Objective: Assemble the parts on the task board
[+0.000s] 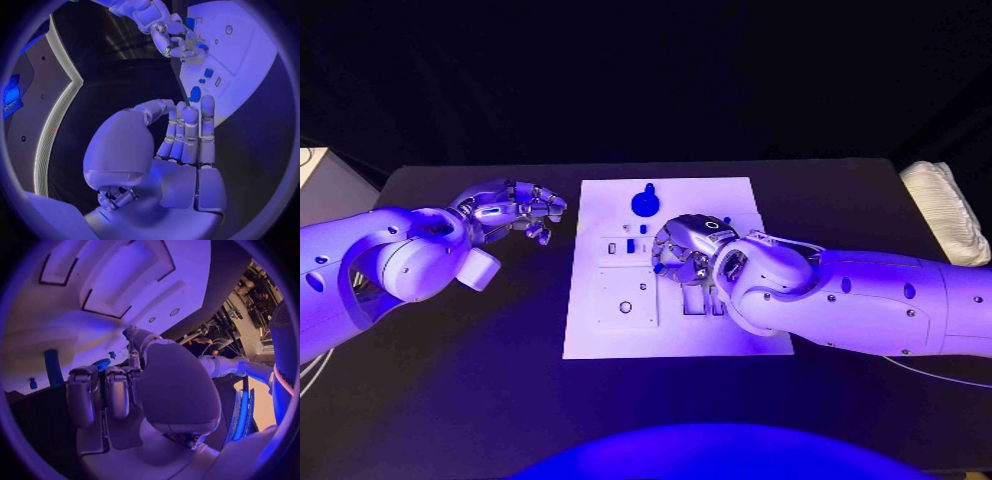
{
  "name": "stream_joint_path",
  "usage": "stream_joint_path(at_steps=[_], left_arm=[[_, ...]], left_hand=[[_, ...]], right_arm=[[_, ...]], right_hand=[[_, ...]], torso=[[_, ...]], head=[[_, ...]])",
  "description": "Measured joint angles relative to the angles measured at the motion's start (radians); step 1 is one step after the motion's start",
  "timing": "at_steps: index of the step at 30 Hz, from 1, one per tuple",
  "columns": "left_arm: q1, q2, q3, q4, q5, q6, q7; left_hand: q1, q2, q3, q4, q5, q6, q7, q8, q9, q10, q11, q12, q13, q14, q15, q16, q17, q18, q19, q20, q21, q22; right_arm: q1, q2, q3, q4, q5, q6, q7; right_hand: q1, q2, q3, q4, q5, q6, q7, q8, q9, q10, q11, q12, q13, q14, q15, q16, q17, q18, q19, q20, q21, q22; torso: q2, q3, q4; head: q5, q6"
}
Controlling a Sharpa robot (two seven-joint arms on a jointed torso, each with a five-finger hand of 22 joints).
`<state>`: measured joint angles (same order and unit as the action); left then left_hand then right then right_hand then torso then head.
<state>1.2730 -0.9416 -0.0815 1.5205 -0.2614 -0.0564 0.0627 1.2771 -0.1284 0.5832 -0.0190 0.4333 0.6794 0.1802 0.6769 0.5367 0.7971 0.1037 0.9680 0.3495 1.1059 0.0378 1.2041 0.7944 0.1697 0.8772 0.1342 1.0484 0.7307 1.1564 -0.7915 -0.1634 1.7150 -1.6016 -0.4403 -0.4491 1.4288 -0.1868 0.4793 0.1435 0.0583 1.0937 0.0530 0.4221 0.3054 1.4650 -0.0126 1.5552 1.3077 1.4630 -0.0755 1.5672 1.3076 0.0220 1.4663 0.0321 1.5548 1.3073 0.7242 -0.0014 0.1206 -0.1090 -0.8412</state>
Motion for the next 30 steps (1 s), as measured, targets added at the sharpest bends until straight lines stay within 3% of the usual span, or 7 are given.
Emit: stream_joint_path(at_steps=[9, 11, 18, 30], left_arm=[[0.0, 0.0, 0.0, 0.0, -0.003, 0.0, -0.004], [0.0, 0.0, 0.0, 0.0, -0.004, 0.0, -0.005], [0.0, 0.0, 0.0, 0.0, -0.005, 0.0, -0.007], [0.0, 0.0, 0.0, 0.0, -0.006, 0.0, -0.008]], left_hand=[[0.003, -0.003, -0.003, -0.003, 0.0, 0.0, 0.0, 0.0, -0.002, 0.0, 0.0, 0.0, -0.001, 0.0, 0.0, 0.0, -0.002, 0.0, 0.0, 0.0, 0.0, 0.0], [0.004, -0.004, -0.003, -0.003, 0.0, 0.0, 0.0, 0.0, -0.003, 0.0, 0.0, 0.0, -0.001, 0.0, 0.0, 0.0, -0.003, 0.0, 0.0, 0.0, 0.0, 0.0], [0.008, 0.0, -0.003, -0.003, 0.0, 0.0, 0.0, 0.0, -0.004, -0.004, 0.004, 0.0, -0.002, -0.003, 0.003, 0.0, -0.004, 0.0, 0.0, 0.0, 0.0, 0.0], [0.008, 0.0, -0.003, -0.003, 0.0, 0.0, 0.0, 0.0, -0.004, -0.004, 0.004, 0.0, -0.002, -0.003, 0.003, 0.0, -0.004, 0.0, 0.0, 0.0, 0.0, 0.0]], right_arm=[[0.0, -0.002, 0.0, 0.0, -0.001, -0.006, -0.002], [-0.001, -0.004, 0.0, -0.001, -0.002, -0.007, -0.005], [-0.001, -0.008, 0.0, -0.006, -0.007, -0.014, -0.018], [-0.008, -0.006, 0.0, 0.011, -0.008, -0.098, -0.019]], right_hand=[[-0.004, -0.004, 0.004, -0.001, 0.0, 0.0, 0.0, 0.006, 0.002, 0.0, 0.0, 0.0, 0.0, 0.004, -0.004, 0.0, 0.0, 0.0, 0.0, 0.0, 0.004, 0.001], [-0.012, -0.009, 0.008, 0.003, 0.0, 0.0, 0.0, 0.011, 0.003, 0.004, -0.004, 0.0, 0.0, 0.004, -0.004, 0.0, 0.0, -0.009, 0.0, 0.0, 0.008, 0.001], [-0.042, -0.014, 0.016, 0.006, 0.0, -0.002, -0.009, 0.016, 0.008, 0.0, -0.007, 0.004, 0.0, 0.001, -0.006, 0.0, 0.0, -0.011, -0.001, -0.006, 0.011, 0.001], [-0.048, -0.01, 0.023, 0.007, -0.001, -0.005, -0.013, 0.024, 0.009, 0.0, -0.014, 0.009, 0.0, 0.004, -0.011, 0.0, 0.0, -0.011, 0.0, -0.007, 0.011, 0.001]], torso=[[0.0, -0.0001, 0.0001], [0.0, -0.0001, 0.0001], [0.0, -0.0004, 0.0], [0.0, 0.0, 0.0002]], head=[[-0.001, 0.0], [-0.001, 0.0], [0.0, 0.001], [0.002, 0.002]])
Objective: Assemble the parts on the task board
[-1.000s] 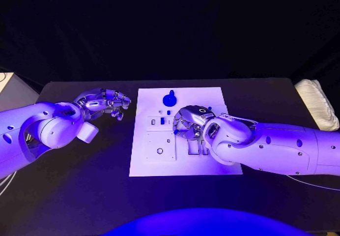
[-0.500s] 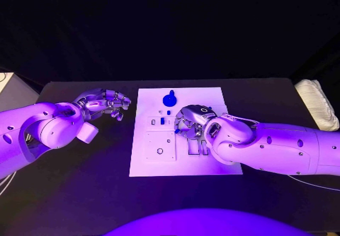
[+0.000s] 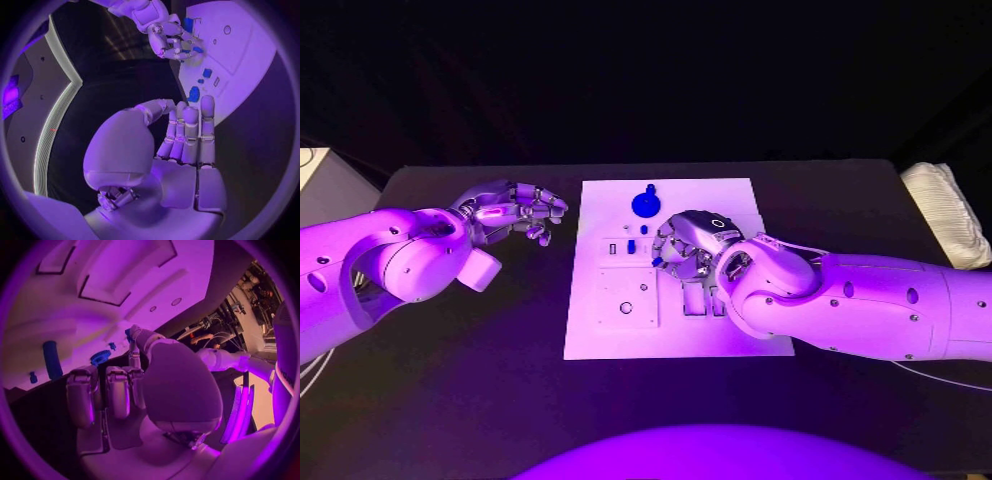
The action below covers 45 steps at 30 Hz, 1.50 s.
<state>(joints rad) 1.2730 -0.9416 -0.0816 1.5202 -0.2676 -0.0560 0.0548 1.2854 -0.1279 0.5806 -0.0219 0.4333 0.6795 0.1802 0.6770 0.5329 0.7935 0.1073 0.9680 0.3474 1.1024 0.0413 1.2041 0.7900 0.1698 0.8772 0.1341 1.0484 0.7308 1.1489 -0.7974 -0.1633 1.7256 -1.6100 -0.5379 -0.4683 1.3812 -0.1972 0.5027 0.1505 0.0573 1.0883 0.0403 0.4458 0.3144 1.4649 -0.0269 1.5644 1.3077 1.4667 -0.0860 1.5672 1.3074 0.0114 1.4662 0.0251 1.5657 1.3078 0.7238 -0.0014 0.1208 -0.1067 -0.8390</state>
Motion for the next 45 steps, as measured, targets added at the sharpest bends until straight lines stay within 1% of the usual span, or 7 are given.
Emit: stream_joint_path(at_steps=[8, 18, 23, 32, 36, 40, 45], left_arm=[[0.0, 0.0, 0.0, 0.0, -0.001, 0.0, 0.0], [0.0, 0.001, 0.0, 0.002, -0.001, 0.0, 0.0], [0.0, 0.001, 0.0, 0.004, -0.001, -0.001, 0.0], [0.0, 0.0, 0.0, 0.006, -0.002, -0.001, -0.001], [0.0, -0.001, 0.0, 0.007, -0.002, -0.001, -0.001], [0.0, -0.002, 0.0, 0.007, -0.002, -0.001, -0.001], [0.0, -0.003, 0.0, 0.007, -0.002, -0.001, -0.002]], left_hand=[[0.0, 0.0, 0.0, 0.0, 0.0, 0.0, 0.0, 0.0, 0.0, 0.0, 0.0, 0.0, 0.0, 0.0, 0.0, 0.0, 0.0, 0.0, 0.0, 0.0, 0.0, 0.0], [0.0, 0.0, 0.0, 0.0, 0.0, 0.0, 0.0, 0.0, 0.0, 0.0, 0.0, 0.0, 0.0, 0.0, 0.0, 0.0, 0.0, 0.0, 0.0, 0.0, 0.0, 0.0], [0.008, 0.0, 0.0, 0.0, 0.0, 0.0, 0.0, 0.0, -0.001, 0.0, 0.0, 0.0, -0.001, 0.0, 0.0, 0.0, 0.0, 0.0, 0.0, 0.0, 0.0, 0.0], [0.008, 0.0, 0.0, 0.0, 0.0, 0.0, 0.0, 0.0, -0.001, 0.0, 0.0, 0.0, -0.001, 0.0, 0.0, 0.0, 0.0, 0.0, 0.0, 0.0, 0.0, 0.0], [0.008, 0.0, -0.002, -0.002, 0.0, 0.0, 0.0, 0.0, -0.001, 0.0, 0.0, 0.0, -0.001, 0.0, 0.0, 0.0, 0.0, 0.0, 0.0, 0.0, 0.0, 0.0], [0.008, 0.0, -0.003, -0.003, 0.0, 0.0, 0.0, 0.0, -0.001, 0.0, 0.0, 0.0, -0.001, 0.0, 0.0, 0.0, 0.0, 0.0, 0.0, 0.0, 0.0, 0.0], [0.008, 0.0, -0.003, -0.003, 0.0, 0.0, 0.0, 0.0, -0.001, 0.0, 0.0, 0.0, -0.001, 0.0, 0.0, 0.0, 0.0, 0.0, 0.0, 0.0, 0.0, 0.0]], right_arm=[[-0.006, 0.028, 0.0, 0.001, 0.012, -0.04, 0.001], [-0.022, 0.089, 0.0, -0.026, 0.021, -0.048, -0.013], [-0.034, 0.119, 0.0, -0.046, 0.018, -0.047, -0.027], [-0.04, 0.15, 0.0, -0.075, -0.002, -0.04, -0.045], [-0.043, 0.162, 0.0, -0.084, -0.015, -0.037, -0.052], [-0.045, 0.17, 0.0, -0.089, -0.028, -0.035, -0.056], [-0.049, 0.177, 0.001, -0.095, -0.044, -0.032, -0.06]], right_hand=[[-0.018, -0.006, 0.004, 0.004, -0.002, -0.002, -0.002, 0.003, 0.004, 0.0, 0.0, 0.0, 0.0, 0.0, 0.0, 0.0, 0.0, 0.002, 0.0, 0.0, 0.0, 0.0], [-0.045, -0.008, 0.008, 0.008, -0.002, -0.006, -0.003, 0.011, 0.006, 0.0, 0.0, 0.0, 0.0, 0.0, 0.0, 0.0, 0.0, 0.002, 0.0, 0.0, 0.0, 0.0], [-0.055, -0.008, 0.01, 0.01, 0.001, -0.01, -0.003, 0.015, 0.006, 0.0, 0.0, 0.0, 0.0, 0.0, 0.0, 0.0, 0.0, 0.002, 0.0, 0.0, 0.0, 0.0], [-0.08, -0.012, 0.001, 0.021, 0.001, -0.014, -0.004, 0.023, 0.008, 0.0, 0.0, 0.0, 0.0, 0.0, 0.0, 0.0, 0.0, 0.002, 0.0, 0.0, 0.0, 0.0], [-0.096, -0.02, -0.002, 0.027, 0.04, -0.017, -0.005, 0.031, 0.014, 0.0, 0.0, 0.0, 0.0, 0.0, 0.0, 0.0, 0.0, 0.002, 0.0, 0.0, 0.0, 0.0], [-0.101, -0.018, -0.006, 0.031, 0.047, -0.017, -0.005, 0.032, 0.014, 0.0, 0.0, 0.0, 0.0, 0.0, 0.0, 0.0, 0.0, 0.002, 0.0, 0.0, 0.0, 0.0], [-0.118, -0.024, -0.014, 0.039, 0.048, -0.018, -0.003, 0.035, 0.015, 0.0, 0.0, 0.0, 0.0, 0.0, 0.0, 0.0, 0.0, 0.002, 0.0, 0.0, 0.0, 0.0]], torso=[[0.0, -0.0013, -0.0008], [0.0, -0.0033, 0.0014], [0.0, -0.0032, 0.0013], [0.001, -0.002, 0.0012], [0.001, -0.0014, 0.0012], [0.001, -0.0014, 0.0012], [0.001, -0.0008, 0.0008]], head=[[0.001, -0.002], [0.001, -0.003], [0.003, -0.003], [0.006, -0.004], [0.007, -0.005], [0.007, -0.006], [0.008, -0.006]])
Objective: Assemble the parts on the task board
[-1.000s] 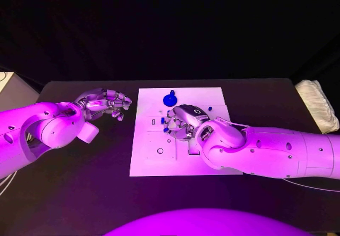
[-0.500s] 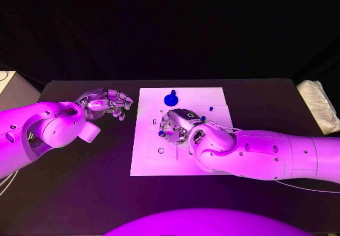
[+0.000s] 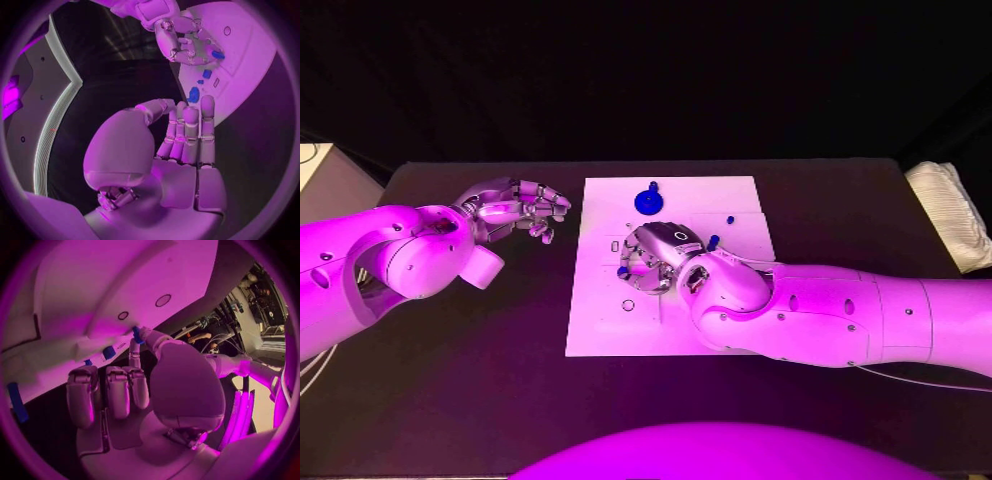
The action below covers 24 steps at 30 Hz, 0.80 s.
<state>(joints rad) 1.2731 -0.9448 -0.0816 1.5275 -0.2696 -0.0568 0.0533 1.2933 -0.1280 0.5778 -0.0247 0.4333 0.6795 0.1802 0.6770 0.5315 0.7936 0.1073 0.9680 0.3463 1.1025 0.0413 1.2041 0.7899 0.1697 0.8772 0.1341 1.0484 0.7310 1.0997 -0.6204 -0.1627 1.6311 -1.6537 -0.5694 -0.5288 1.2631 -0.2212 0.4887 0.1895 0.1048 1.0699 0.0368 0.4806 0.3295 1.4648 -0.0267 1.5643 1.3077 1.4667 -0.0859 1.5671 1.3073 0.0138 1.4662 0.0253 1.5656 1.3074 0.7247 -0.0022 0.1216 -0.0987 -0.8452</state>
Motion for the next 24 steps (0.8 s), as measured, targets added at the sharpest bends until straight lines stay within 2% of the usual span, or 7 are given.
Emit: stream_joint_path(at_steps=[10, 18, 24], left_arm=[[0.0, -0.001, 0.0, 0.001, 0.0, 0.0, -0.001], [0.0, -0.002, 0.0, 0.001, -0.001, 0.0, -0.003], [0.0, -0.002, 0.0, 0.001, -0.002, 0.0, -0.004]], left_hand=[[0.0, 0.0, 0.0, 0.0, 0.0, 0.0, 0.0, 0.0, -0.002, 0.0, 0.0, 0.0, -0.001, 0.0, 0.0, 0.0, -0.002, 0.0, -0.003, 0.003, 0.0, 0.0], [0.008, 0.0, 0.0, 0.0, 0.0, 0.0, 0.0, 0.0, -0.003, 0.0, 0.0, 0.0, -0.002, 0.0, 0.0, 0.0, -0.003, 0.0, -0.003, 0.003, 0.0, 0.0], [0.008, 0.0, 0.0, -0.006, 0.0, 0.0, 0.0, 0.0, -0.003, 0.0, 0.0, 0.0, -0.002, -0.004, 0.004, 0.0, -0.004, 0.0, -0.003, 0.003, 0.0, 0.001]], right_arm=[[-0.003, 0.003, 0.0, -0.001, -0.031, 0.006, -0.01], [-0.005, 0.003, 0.0, -0.002, -0.057, 0.009, -0.019], [-0.007, 0.004, 0.0, -0.002, -0.072, 0.01, -0.022]], right_hand=[[-0.018, -0.013, -0.022, 0.013, 0.0, 0.0, 0.0, 0.008, 0.005, 0.0, 0.0, 0.0, 0.0, 0.0, 0.0, 0.0, 0.0, 0.0, 0.0, 0.0, 0.0, 0.001], [-0.034, -0.008, -0.052, 0.024, -0.006, 0.0, 0.0, 0.012, 0.004, 0.0, 0.0, 0.0, 0.0, 0.0, 0.0, 0.0, 0.0, 0.0, 0.0, 0.0, 0.0, 0.001], [-0.036, -0.005, -0.13, 0.052, -0.018, -0.003, 0.004, 0.019, 0.002, 0.0, 0.0, 0.0, 0.0, 0.0, 0.0, 0.0, 0.001, 0.0, 0.0, 0.0, 0.0, 0.0]], torso=[[0.0, -0.0001, -0.0003], [0.0, -0.0003, -0.0006], [0.0, -0.0003, -0.0004]], head=[[0.001, 0.0], [0.001, 0.0], [0.0, 0.0]])
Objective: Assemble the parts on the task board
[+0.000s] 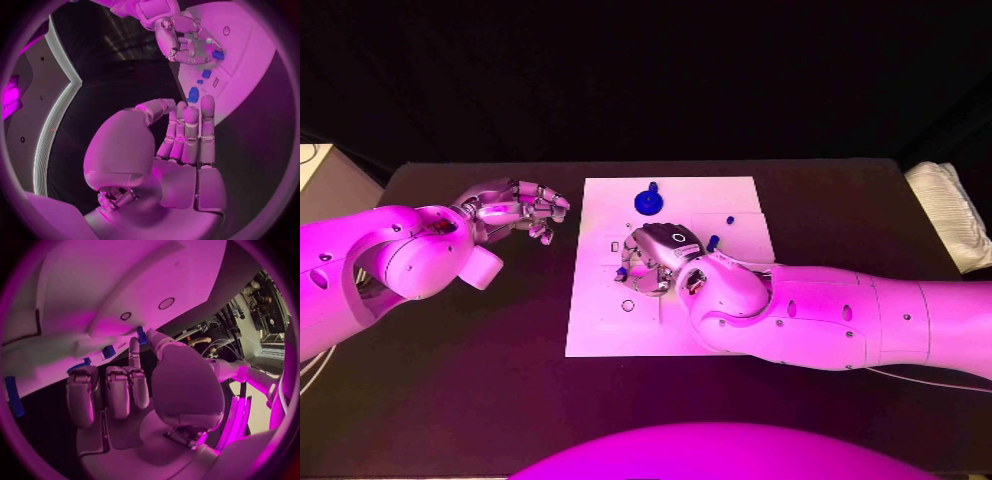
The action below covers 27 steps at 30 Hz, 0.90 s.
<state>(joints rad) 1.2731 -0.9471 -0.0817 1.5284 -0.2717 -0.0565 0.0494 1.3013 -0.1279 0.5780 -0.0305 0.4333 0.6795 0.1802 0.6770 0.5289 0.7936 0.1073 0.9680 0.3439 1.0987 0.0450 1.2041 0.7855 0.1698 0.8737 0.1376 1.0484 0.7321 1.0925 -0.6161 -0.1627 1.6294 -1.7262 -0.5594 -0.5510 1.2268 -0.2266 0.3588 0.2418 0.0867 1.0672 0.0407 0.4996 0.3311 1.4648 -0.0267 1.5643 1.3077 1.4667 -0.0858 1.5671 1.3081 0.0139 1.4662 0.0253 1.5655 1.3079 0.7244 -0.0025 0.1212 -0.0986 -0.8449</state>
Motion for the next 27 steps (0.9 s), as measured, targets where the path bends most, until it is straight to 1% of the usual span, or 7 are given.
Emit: stream_joint_path(at_steps=[4, 6, 9, 27], left_arm=[[0.0, 0.0, 0.0, 0.0, 0.0, 0.0, -0.001], [0.0, 0.0, 0.0, 0.0, -0.001, 0.0, -0.001], [0.0, 0.0, 0.0, 0.0, -0.001, 0.0, -0.002], [0.0, -0.001, 0.0, -0.001, -0.002, 0.001, -0.006]], left_hand=[[0.0, 0.0, 0.0, 0.0, 0.0, 0.0, 0.0, 0.0, -0.001, 0.0, 0.0, 0.0, 0.0, 0.0, 0.0, 0.0, 0.0, 0.0, 0.0, 0.0, 0.0, 0.0], [0.0, 0.0, 0.0, 0.0, 0.0, 0.0, 0.0, 0.0, -0.001, 0.0, 0.0, 0.0, 0.0, 0.0, 0.0, 0.0, 0.0, 0.0, 0.0, 0.0, 0.0, 0.0], [0.0, 0.0, 0.0, 0.0, 0.0, 0.0, 0.0, 0.0, -0.001, 0.0, 0.0, 0.0, 0.0, 0.0, 0.0, 0.0, 0.0, 0.0, 0.0, 0.0, 0.0, 0.0], [0.0, 0.0, 0.0, 0.0, 0.0, 0.0, 0.0, 0.0, -0.002, 0.0, 0.0, 0.0, -0.001, 0.0, 0.0, 0.0, -0.003, 0.0, 0.0, 0.0, 0.0, 0.001]], right_arm=[[-0.001, 0.0, 0.0, 0.001, -0.007, 0.001, -0.001], [-0.001, 0.0, 0.0, 0.001, -0.01, 0.001, -0.001], [-0.001, -0.001, 0.0, 0.002, -0.013, 0.002, -0.001], [-0.002, -0.002, 0.0, 0.006, -0.021, 0.006, -0.002]], right_hand=[[0.022, 0.003, -0.062, 0.03, -0.004, -0.003, 0.003, 0.0, -0.004, 0.0, 0.0, 0.0, 0.0, 0.0, 0.0, 0.0, 0.0, 0.0, 0.0, 0.0, 0.0, 0.0], [0.026, 0.003, -0.079, 0.042, -0.004, -0.003, 0.003, 0.0, -0.004, 0.0, 0.0, 0.0, 0.0, 0.0, 0.0, 0.0, 0.0, 0.0, 0.0, 0.0, 0.0, 0.0], [0.026, 0.003, -0.098, 0.048, -0.009, -0.003, 0.003, 0.0, -0.006, 0.0, 0.0, 0.0, 0.0, 0.0, 0.0, 0.0, 0.0, 0.0, 0.0, 0.0, 0.0, 0.0], [0.026, 0.003, -0.121, 0.052, -0.009, -0.003, 0.003, 0.0, -0.008, 0.0, 0.0, 0.0, 0.0, 0.0, 0.0, 0.0, 0.0, 0.0, 0.0, 0.0, 0.0, 0.0]], torso=[[0.0, 0.0, 0.0], [0.0, 0.0, -0.0001], [0.0, 0.0, -0.0003], [0.0, 0.0002, -0.0005]], head=[[0.0, 0.0], [0.0, 0.0], [0.0, 0.0], [0.0, 0.0]])
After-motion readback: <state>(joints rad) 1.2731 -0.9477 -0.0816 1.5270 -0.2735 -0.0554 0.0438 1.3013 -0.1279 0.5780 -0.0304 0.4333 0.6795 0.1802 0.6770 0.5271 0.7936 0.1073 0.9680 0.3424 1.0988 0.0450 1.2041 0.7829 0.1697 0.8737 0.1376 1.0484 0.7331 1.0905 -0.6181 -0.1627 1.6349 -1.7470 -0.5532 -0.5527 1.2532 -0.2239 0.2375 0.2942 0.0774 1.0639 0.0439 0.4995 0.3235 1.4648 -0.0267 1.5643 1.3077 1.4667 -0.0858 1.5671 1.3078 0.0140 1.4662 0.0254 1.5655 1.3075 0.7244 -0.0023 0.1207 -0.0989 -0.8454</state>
